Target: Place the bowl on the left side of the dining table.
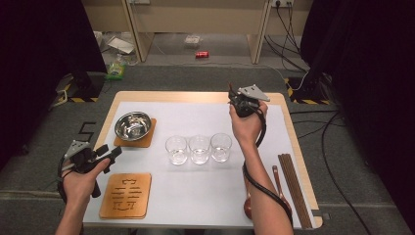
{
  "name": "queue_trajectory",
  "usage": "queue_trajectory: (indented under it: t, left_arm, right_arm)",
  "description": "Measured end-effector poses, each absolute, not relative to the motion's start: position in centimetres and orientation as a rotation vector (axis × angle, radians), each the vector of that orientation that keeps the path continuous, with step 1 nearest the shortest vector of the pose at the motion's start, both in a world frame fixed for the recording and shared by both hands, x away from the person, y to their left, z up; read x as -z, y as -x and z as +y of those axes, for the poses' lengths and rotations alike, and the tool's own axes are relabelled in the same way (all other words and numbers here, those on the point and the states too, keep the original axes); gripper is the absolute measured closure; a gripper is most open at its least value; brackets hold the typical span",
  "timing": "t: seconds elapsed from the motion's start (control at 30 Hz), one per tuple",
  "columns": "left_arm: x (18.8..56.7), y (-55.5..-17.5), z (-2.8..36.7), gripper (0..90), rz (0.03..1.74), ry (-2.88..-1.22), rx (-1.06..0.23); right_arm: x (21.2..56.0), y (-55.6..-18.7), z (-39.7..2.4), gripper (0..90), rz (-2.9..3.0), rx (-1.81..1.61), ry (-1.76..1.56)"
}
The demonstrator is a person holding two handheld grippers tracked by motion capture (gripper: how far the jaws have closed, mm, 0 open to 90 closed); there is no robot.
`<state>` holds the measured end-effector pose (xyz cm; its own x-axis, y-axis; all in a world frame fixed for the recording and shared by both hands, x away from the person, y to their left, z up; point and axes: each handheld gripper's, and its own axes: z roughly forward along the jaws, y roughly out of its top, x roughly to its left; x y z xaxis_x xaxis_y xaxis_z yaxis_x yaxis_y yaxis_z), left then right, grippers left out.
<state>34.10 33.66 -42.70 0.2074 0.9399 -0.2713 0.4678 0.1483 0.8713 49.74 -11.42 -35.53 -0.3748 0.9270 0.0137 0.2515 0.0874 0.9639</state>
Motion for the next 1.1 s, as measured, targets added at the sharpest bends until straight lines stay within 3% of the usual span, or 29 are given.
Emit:
queue_trajectory:
  t: [0.37, 1.1]
  left_arm:
    - [41.8, -35.5, 32.4, 40.1, 1.337, -1.491, -0.589]
    - [38.4, -43.0, 27.1, 37.4, 1.218, -1.569, -0.534]
  right_arm:
    - [35.9, -50.3, -10.2, 84.4, 1.729, -1.357, -1.155]
    - [34.7, -51.1, -7.1, 84.3, 1.737, -1.423, -1.082]
